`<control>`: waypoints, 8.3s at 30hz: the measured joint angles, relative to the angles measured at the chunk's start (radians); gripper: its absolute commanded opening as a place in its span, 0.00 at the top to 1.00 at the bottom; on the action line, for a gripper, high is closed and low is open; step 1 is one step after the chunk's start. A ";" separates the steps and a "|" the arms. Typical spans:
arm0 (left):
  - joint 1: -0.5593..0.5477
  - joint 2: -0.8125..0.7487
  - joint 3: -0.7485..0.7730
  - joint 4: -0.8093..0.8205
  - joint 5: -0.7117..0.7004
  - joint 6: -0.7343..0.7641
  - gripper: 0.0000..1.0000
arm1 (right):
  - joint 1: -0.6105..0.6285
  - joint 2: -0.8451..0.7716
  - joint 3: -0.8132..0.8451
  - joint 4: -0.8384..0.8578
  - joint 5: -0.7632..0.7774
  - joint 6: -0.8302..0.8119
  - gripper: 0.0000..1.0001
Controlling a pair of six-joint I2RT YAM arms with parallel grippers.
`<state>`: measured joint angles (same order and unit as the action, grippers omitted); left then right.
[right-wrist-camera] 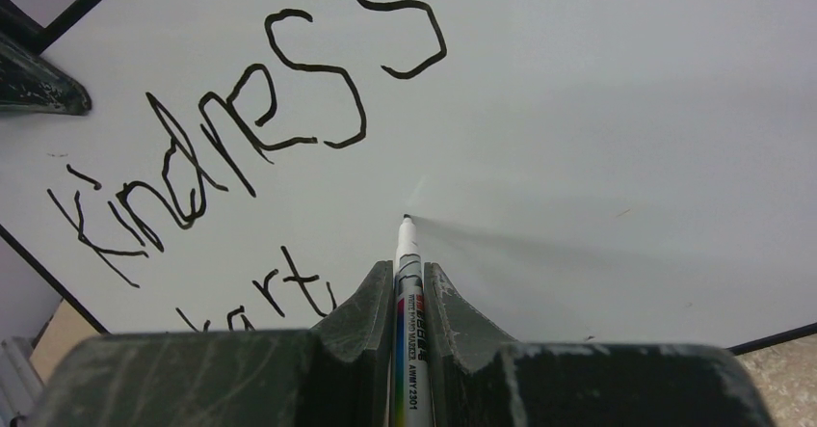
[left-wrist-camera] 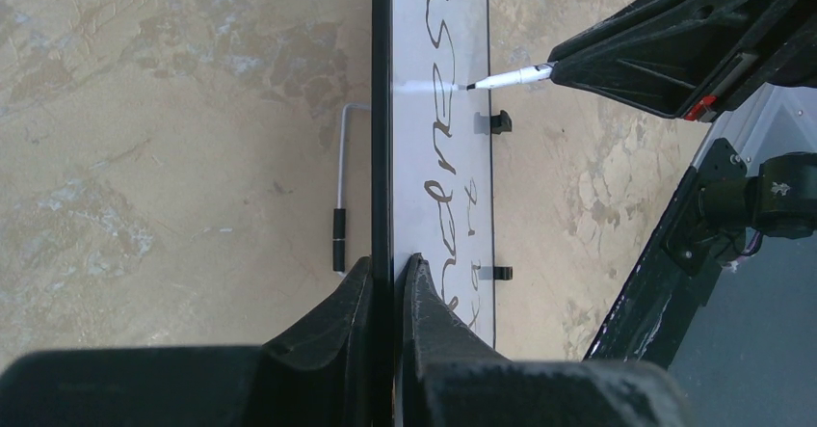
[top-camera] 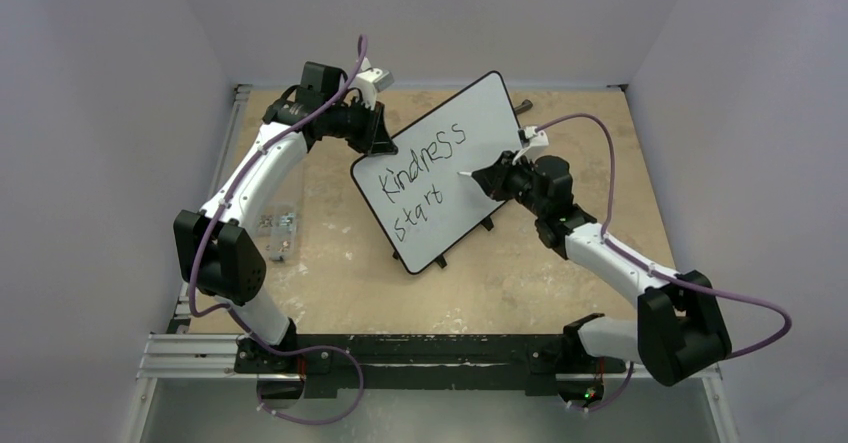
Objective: Write a sentence on the whiteboard
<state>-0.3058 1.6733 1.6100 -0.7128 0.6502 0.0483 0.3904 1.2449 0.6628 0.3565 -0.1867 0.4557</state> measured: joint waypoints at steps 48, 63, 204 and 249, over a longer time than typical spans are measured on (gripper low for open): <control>0.000 0.000 0.000 -0.014 -0.015 -0.004 1.00 | -0.006 0.001 -0.025 0.006 0.070 -0.011 1.00; 0.000 0.000 0.000 -0.015 -0.016 -0.003 1.00 | -0.006 0.009 0.011 -0.045 0.113 -0.021 1.00; -0.009 0.000 0.000 -0.022 -0.034 -0.012 1.00 | -0.045 0.105 0.126 -0.049 0.249 -0.029 1.00; -0.010 0.000 0.000 -0.021 -0.033 -0.012 1.00 | -0.046 0.057 0.045 -0.050 0.214 -0.026 1.00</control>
<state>-0.3157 1.6733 1.6100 -0.7338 0.6170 0.0364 0.3443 1.3018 0.7078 0.3069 0.0273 0.4297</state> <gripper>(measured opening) 0.079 0.106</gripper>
